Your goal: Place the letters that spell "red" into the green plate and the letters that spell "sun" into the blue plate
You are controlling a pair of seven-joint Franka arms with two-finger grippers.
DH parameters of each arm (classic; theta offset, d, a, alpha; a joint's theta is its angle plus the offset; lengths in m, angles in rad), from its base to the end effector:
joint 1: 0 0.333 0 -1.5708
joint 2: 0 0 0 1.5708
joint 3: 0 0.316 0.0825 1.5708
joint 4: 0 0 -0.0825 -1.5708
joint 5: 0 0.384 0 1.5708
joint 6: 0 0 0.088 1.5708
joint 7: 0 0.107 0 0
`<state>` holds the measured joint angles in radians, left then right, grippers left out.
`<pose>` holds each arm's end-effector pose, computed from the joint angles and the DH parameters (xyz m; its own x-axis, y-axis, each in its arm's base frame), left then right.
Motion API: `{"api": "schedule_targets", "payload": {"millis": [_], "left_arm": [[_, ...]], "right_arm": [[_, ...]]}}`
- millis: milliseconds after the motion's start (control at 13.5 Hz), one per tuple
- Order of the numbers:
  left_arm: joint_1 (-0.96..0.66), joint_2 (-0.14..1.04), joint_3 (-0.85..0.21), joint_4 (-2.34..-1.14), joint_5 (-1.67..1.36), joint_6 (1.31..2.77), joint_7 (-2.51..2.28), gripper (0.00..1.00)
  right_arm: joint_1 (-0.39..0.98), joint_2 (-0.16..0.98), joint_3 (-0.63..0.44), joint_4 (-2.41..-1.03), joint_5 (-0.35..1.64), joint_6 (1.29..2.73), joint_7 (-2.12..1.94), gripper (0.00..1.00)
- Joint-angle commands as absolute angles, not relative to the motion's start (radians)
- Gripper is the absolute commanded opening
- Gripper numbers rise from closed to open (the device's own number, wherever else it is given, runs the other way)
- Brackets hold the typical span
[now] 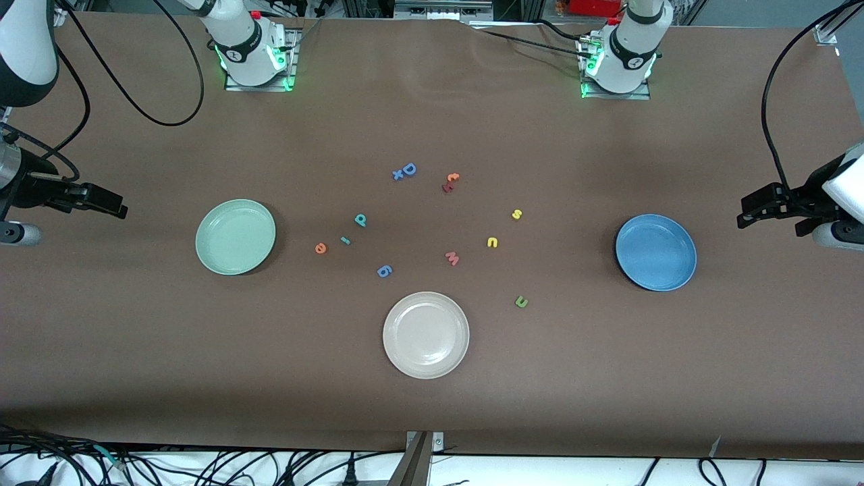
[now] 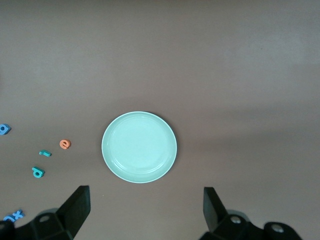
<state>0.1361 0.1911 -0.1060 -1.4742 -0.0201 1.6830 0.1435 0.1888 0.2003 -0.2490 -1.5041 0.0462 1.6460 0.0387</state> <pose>0.6203 0.0227 0.5687 0.9938 -0.1085 0.0242 -0.1094 -0.9933 0.0370 0.6155 -0.0189 0.5483 0.9936 -0.0999 -0.0520 -0.0998 -0.9950 0.0052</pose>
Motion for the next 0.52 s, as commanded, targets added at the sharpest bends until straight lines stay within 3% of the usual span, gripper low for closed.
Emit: {"api": "schedule_targets", "payload": {"millis": [0, 445], "left_arm": [[0.146, 0.169, -0.109, -1.494, -0.040, 1.675, 0.156, 1.00], [0.146, 0.169, -0.109, -1.494, -0.040, 1.672, 0.156, 1.00]], "right_arm": [[0.190, 0.187, -0.247, -1.508, 0.040, 1.646, 0.052, 1.00], [0.187, 0.189, -0.247, -1.488, 0.040, 1.641, 0.087, 1.00]]}}
